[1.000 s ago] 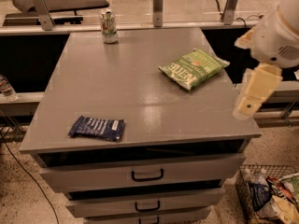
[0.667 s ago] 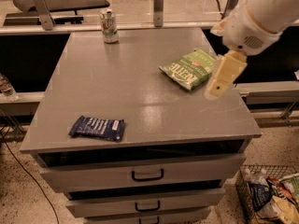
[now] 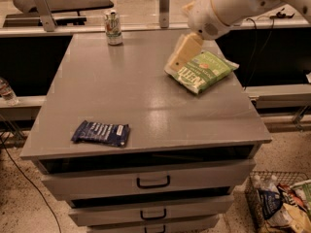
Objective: Move 7up can near green jalapeno chip bag
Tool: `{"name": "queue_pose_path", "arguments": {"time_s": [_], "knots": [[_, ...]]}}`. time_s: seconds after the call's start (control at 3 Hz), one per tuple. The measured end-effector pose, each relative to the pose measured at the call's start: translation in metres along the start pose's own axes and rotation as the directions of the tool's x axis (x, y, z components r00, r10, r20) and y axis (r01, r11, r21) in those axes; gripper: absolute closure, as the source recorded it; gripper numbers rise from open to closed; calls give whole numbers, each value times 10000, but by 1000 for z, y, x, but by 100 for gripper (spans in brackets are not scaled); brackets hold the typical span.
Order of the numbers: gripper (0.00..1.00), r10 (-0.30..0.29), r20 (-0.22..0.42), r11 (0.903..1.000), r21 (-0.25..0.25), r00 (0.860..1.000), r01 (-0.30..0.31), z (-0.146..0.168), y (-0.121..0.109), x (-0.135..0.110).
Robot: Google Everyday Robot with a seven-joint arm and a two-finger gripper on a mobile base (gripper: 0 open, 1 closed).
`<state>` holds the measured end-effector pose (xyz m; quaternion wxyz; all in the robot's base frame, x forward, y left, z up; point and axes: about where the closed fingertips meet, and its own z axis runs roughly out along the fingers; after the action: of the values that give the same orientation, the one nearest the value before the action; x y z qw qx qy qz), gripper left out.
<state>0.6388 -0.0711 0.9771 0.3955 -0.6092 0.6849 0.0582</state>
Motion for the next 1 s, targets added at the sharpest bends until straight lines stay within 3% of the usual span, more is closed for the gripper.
{"name": "queue_pose_path", "arguments": {"time_s": [1.0], "knots": [[0, 137, 442, 9997, 172, 9989, -145, 20, -9, -9]]}}
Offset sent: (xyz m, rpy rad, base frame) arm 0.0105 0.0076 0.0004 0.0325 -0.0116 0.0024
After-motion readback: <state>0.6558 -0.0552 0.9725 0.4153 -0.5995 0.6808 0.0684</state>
